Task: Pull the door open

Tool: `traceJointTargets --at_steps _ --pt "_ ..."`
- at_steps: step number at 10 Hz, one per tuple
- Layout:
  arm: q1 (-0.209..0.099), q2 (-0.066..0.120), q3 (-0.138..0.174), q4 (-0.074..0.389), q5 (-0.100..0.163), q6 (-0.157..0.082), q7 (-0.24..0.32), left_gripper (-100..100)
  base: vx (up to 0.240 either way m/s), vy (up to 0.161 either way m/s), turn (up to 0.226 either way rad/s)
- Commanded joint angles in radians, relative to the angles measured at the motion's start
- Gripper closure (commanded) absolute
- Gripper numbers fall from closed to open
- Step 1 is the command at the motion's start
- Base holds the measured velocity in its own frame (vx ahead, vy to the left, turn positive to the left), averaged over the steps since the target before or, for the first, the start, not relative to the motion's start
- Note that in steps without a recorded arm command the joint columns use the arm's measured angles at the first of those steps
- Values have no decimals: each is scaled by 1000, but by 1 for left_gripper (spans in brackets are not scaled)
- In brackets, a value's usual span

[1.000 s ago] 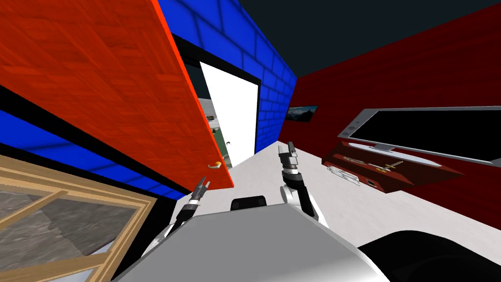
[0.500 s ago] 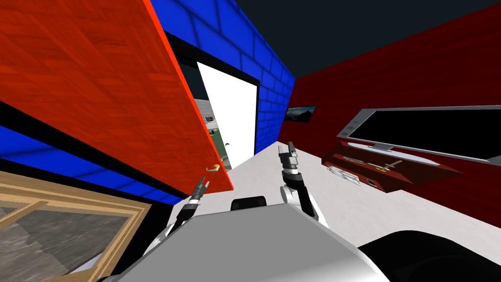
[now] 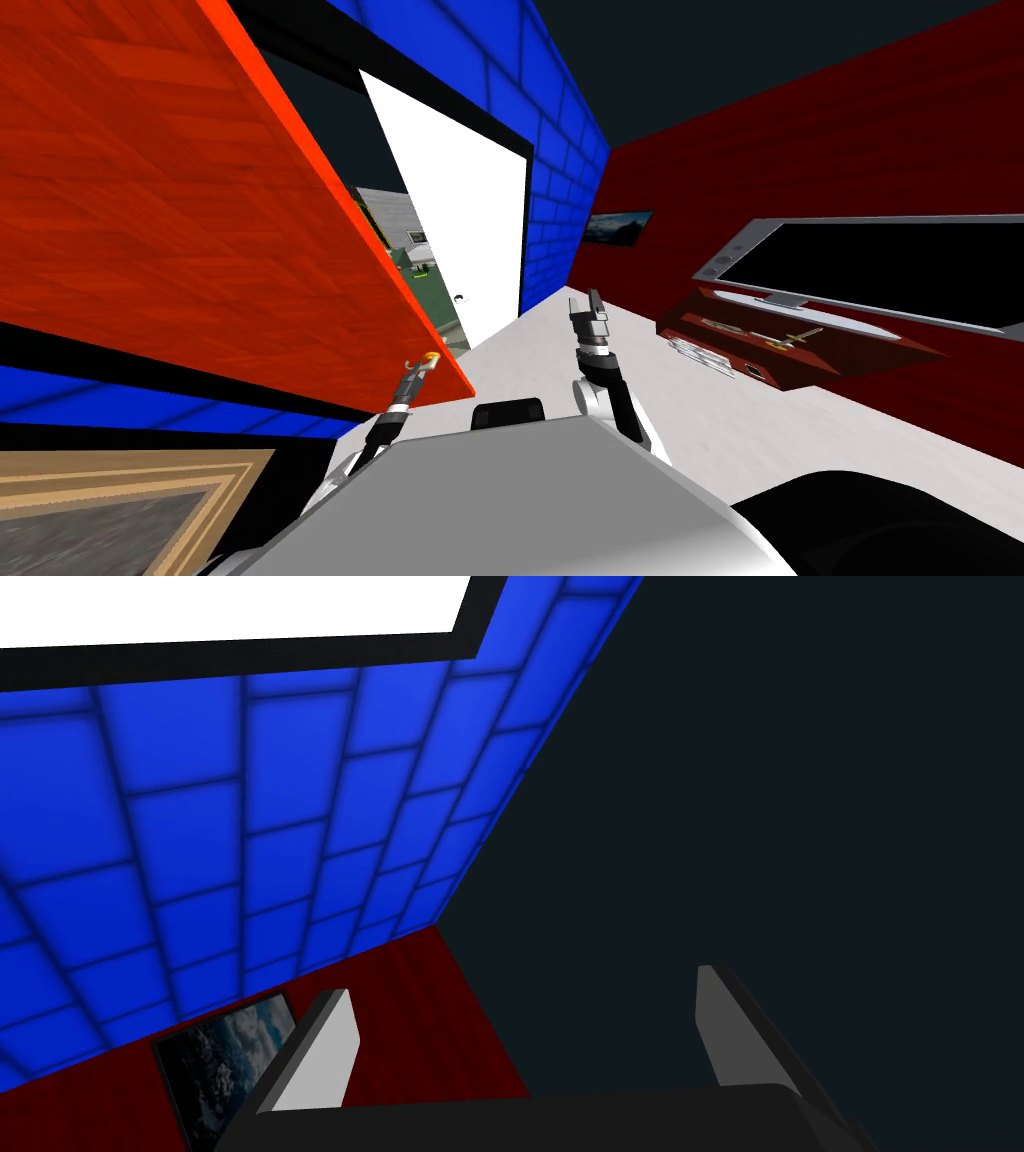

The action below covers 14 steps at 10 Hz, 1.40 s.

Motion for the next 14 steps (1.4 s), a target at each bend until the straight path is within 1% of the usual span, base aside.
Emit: traceJointTargets --at_steps 1,5,6,7,8,10,11,13,14 --pt "1 0 0 0 0 0 1 100 -34 2 -16" --pt "1 0 0 0 0 0 1 100 -15 0 9" --pt "23 15 -19 -4 -13 -29 16 100 -91 12 -23" --pt "38 25 -34 -8 -24 -54 27 100 -168 61 -37" --pt "47 31 -42 -10 -30 -67 33 100 -148 72 -31" --pt "47 31 -42 -10 -30 -67 33 100 -72 16 11" --pt "73 48 -68 -17 -48 -108 52 100 -112 35 -25" --pt "90 58 -84 -22 -59 -134 64 100 -122 93 -35" --pt "103 67 -97 -25 -69 -155 74 100 -89 81 -26"
